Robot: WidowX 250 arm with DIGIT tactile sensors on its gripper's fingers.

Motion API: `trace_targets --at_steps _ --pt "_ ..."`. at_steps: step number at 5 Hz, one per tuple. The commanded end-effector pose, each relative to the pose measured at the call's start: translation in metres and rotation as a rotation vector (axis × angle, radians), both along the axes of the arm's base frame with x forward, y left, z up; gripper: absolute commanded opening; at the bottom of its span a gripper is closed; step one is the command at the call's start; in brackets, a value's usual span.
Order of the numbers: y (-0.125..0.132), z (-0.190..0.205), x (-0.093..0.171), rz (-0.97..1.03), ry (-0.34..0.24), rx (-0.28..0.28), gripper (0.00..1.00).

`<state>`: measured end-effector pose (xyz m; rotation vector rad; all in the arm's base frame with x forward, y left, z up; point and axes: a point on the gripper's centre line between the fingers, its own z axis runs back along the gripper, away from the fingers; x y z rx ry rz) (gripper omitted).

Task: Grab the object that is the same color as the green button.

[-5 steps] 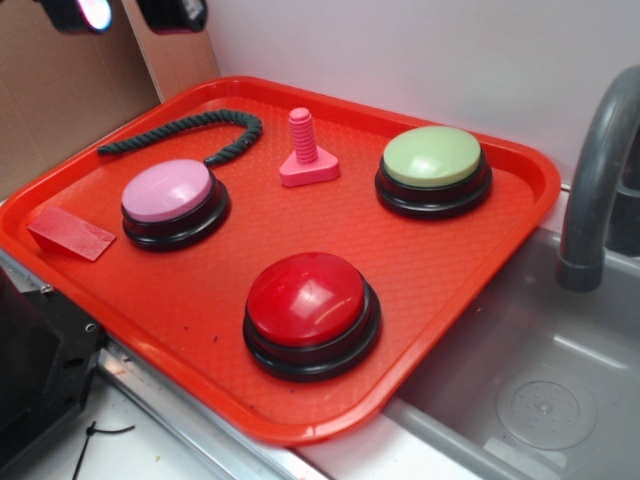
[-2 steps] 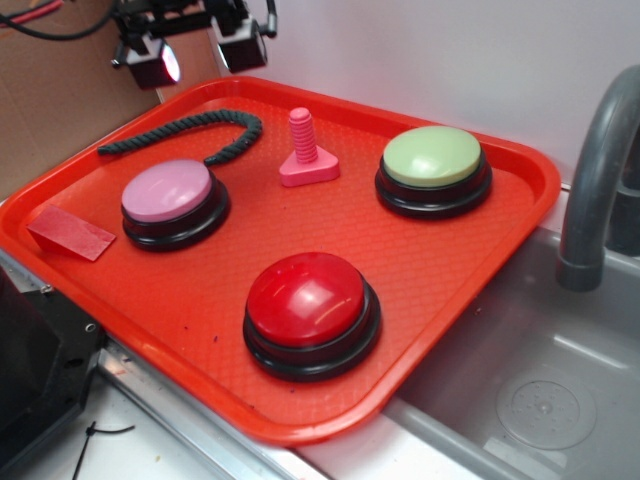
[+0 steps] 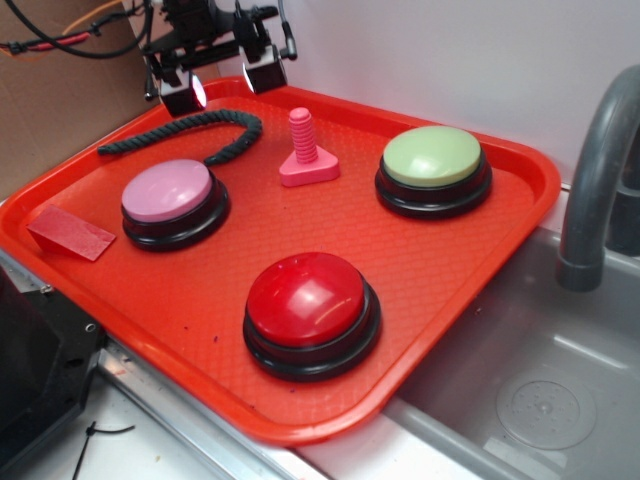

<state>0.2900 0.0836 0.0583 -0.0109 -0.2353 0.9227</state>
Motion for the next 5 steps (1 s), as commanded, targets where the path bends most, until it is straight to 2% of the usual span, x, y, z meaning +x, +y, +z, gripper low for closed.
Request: trace_targets --at_steps 1,2,3,4,5 --pt "0.019 -0.015 0.022 -0.003 -0.057 0.011 1.0" --pt "0.017 -0.028 0.026 -0.001 -0.04 0.017 1.0" --pt "0.014 -0.032 0.028 -0.018 -0.03 0.02 0.91" --pt "0.013 -0.032 0.026 -0.022 -0.038 0.019 0.0" --pt "0.012 -0.031 0.025 -0.022 -0.038 0.024 0.0"
